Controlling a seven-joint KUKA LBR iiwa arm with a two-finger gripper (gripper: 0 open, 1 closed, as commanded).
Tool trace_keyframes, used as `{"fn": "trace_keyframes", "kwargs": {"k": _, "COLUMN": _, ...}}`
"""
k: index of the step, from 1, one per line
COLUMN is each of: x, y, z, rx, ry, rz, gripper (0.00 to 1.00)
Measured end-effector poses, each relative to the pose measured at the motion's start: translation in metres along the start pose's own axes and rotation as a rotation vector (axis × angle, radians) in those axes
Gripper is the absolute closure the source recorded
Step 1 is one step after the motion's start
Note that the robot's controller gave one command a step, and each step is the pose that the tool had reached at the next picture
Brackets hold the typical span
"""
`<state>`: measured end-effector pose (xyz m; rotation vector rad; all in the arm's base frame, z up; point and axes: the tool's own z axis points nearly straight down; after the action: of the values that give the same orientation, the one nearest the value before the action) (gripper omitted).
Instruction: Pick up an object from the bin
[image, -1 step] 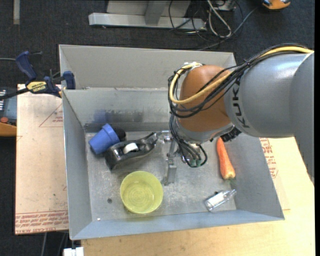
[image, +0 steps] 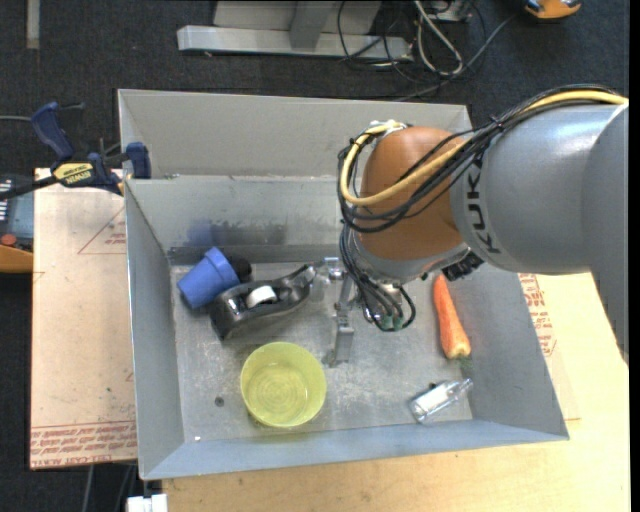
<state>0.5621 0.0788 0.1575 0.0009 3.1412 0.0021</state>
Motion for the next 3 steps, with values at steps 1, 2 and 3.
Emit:
{"fn": "trace_keyframes", "kwargs": {"k": 1, "x": 0.026, "y": 0.037, "z": 0.089, "rx": 0.001, "ry": 0.006, "rz": -0.222, "gripper": 0.00}}
{"fn": "trace_keyframes", "kwargs": {"k": 2, "x": 0.025, "y": 0.041, "z": 0.018, "rx": -0.001, "ry": -0.012, "rz": -0.121, "gripper": 0.00}}
{"fn": "trace_keyframes", "kwargs": {"k": 3, "x": 0.040, "y": 0.068, "z": 0.058, "rx": -0.004, "ry": 0.010, "rz": -0.655, "gripper": 0.00}}
